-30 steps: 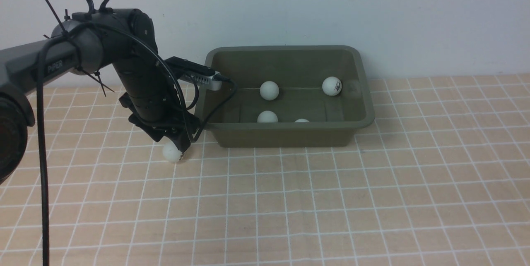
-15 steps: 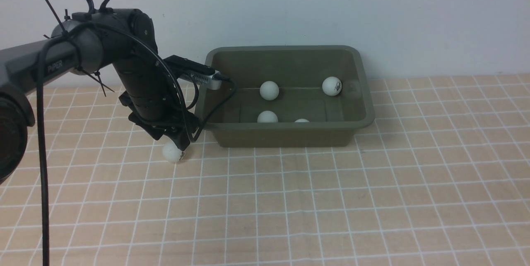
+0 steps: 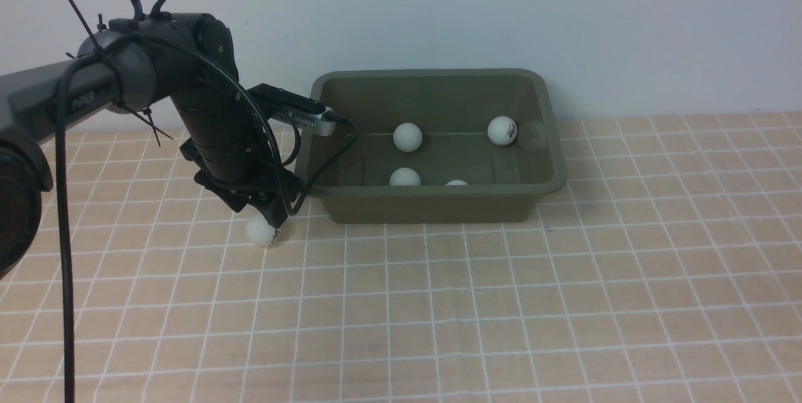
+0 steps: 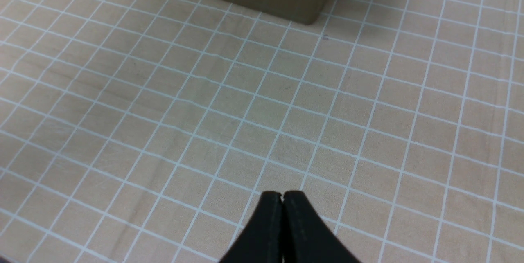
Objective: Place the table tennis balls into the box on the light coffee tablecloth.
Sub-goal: 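Reach for and grasp a ping pong ball on the table beside the basket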
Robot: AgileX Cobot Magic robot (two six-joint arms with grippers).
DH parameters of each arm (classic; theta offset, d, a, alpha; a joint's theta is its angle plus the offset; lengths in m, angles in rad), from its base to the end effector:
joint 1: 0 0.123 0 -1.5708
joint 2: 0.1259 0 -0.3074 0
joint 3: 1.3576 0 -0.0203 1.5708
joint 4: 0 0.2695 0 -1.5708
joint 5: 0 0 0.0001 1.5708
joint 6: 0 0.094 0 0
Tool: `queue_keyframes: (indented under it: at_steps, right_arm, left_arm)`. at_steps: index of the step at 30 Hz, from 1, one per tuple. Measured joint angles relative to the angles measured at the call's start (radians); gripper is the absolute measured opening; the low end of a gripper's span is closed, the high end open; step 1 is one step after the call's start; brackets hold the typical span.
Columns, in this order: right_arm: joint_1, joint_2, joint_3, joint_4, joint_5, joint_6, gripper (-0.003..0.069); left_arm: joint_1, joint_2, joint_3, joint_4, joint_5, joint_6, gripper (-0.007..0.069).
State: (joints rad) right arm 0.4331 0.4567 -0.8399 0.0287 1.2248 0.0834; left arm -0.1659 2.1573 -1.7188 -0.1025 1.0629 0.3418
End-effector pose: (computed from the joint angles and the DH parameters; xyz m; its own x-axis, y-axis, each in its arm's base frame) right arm 0.0377 0.0202 0.3680 -0.6595 -0.2025 -0.7240 -0.3777 0.9219 0.0862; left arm 0.4678 -0.0868 0.1895 -0.8813 0.4381 -0.1770 0.4511 0.8916 -0.0390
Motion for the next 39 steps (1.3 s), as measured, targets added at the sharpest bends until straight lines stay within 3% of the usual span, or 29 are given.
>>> queue_keyframes:
  at_steps: [23,26,30,39]
  right_arm:
    - [0.0,0.0,0.0,0.0,0.001,0.0,-0.0018]
    - [0.0,0.0,0.0,0.0,0.004,0.0,-0.0018]
    - [0.0,0.0,0.0,0.0,0.004,0.0,-0.0018]
    - [0.0,0.0,0.0,0.0,0.004,0.0,-0.0018]
  left_arm:
    - [0.0,0.053,0.0,0.0,0.0,0.0,0.0413]
    - [0.0,0.053,0.0,0.0,0.0,0.0,0.0395]
    - [0.0,0.053,0.0,0.0,0.0,0.0,0.0311]
    - [0.0,0.053,0.0,0.007,0.01,0.0,0.0311]
